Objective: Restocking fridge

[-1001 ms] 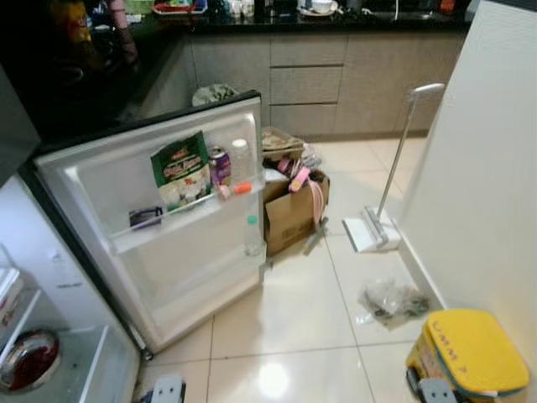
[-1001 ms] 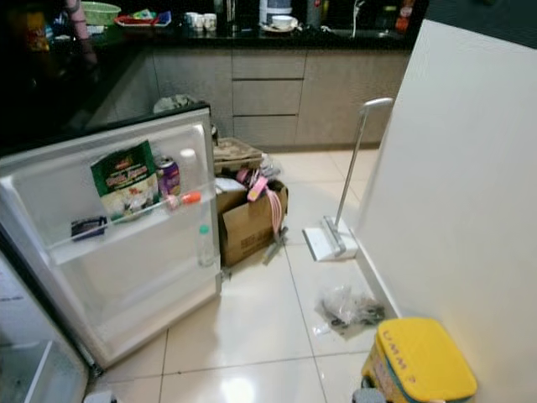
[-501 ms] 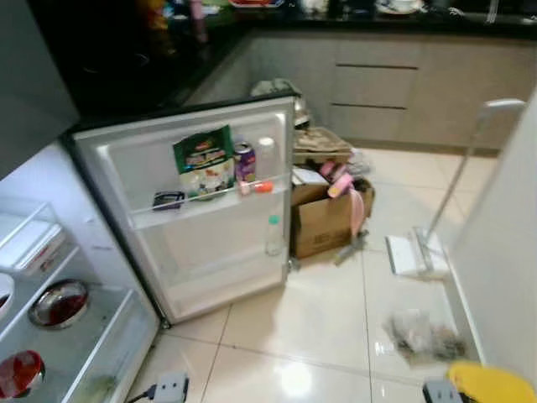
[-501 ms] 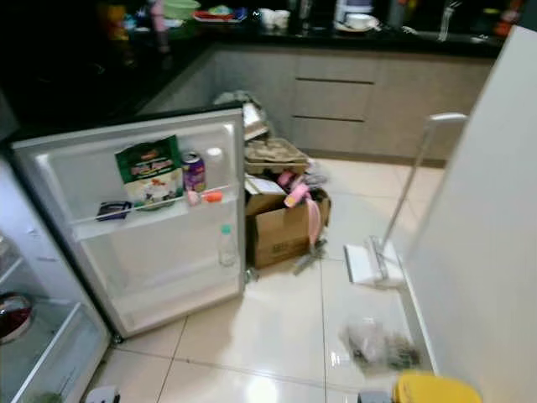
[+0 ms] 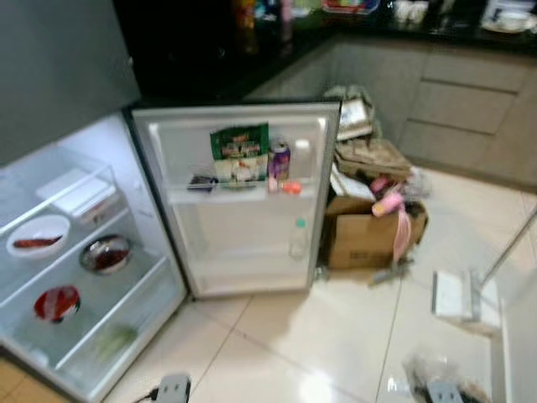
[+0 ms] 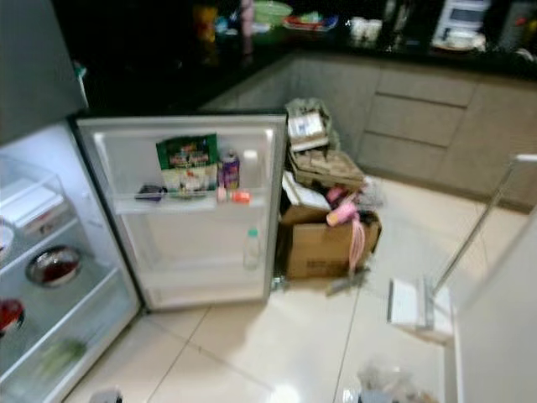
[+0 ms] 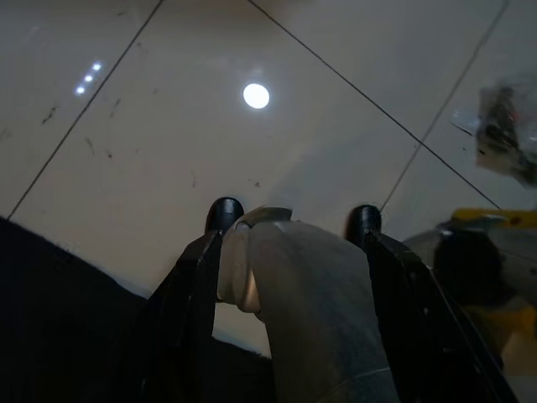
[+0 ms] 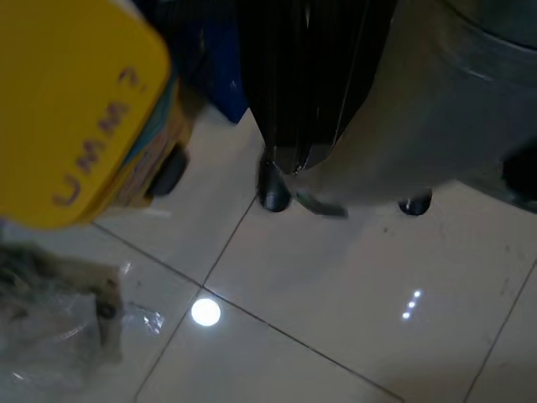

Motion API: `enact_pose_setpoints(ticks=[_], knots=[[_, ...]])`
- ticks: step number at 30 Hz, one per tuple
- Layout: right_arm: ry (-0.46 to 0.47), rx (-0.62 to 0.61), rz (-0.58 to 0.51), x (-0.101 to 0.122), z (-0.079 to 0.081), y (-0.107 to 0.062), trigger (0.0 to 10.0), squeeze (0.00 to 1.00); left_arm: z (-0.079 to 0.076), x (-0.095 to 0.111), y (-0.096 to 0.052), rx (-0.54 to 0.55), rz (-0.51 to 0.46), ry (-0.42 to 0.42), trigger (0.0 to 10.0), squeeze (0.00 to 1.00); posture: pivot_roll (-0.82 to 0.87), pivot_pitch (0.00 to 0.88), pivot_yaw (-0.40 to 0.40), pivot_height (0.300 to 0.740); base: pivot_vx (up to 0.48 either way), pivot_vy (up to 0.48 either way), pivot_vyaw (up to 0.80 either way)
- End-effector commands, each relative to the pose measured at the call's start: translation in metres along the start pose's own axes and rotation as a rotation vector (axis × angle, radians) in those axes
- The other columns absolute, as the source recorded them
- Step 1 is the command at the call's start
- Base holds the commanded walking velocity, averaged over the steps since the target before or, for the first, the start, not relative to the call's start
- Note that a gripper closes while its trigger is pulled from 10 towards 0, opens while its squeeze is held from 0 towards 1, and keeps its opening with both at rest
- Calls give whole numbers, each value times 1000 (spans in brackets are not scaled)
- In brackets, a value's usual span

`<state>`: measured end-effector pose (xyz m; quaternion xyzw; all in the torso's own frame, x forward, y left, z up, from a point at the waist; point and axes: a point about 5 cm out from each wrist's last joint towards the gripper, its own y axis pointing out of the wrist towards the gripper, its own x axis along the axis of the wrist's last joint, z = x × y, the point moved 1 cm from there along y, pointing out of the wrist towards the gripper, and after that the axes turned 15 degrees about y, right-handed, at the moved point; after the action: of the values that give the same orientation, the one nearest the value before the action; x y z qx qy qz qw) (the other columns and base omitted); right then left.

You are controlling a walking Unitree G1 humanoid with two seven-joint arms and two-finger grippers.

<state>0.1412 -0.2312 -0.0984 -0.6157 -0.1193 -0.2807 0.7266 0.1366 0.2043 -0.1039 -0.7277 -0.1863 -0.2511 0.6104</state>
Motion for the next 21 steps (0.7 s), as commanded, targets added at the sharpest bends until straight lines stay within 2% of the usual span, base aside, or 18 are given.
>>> enact_pose_setpoints(ticks=[1, 4, 21], knots=[[-14, -3, 1, 0, -2, -1, 10000, 0, 0, -1, 0, 1, 8, 6, 10000, 0, -60, 0, -5, 740, 0, -431, 0], [-19, 4, 3, 0, -2, -1, 10000, 0, 0, -1, 0, 4, 5, -1, 10000, 0, -59, 0, -3, 740, 0, -145, 379], [-30, 13, 16, -4, -2, -2, 10000, 0, 2, 1, 0, 24, 5, -6, 10000, 0, -65, 0, 2, 740, 0, 0, 699]])
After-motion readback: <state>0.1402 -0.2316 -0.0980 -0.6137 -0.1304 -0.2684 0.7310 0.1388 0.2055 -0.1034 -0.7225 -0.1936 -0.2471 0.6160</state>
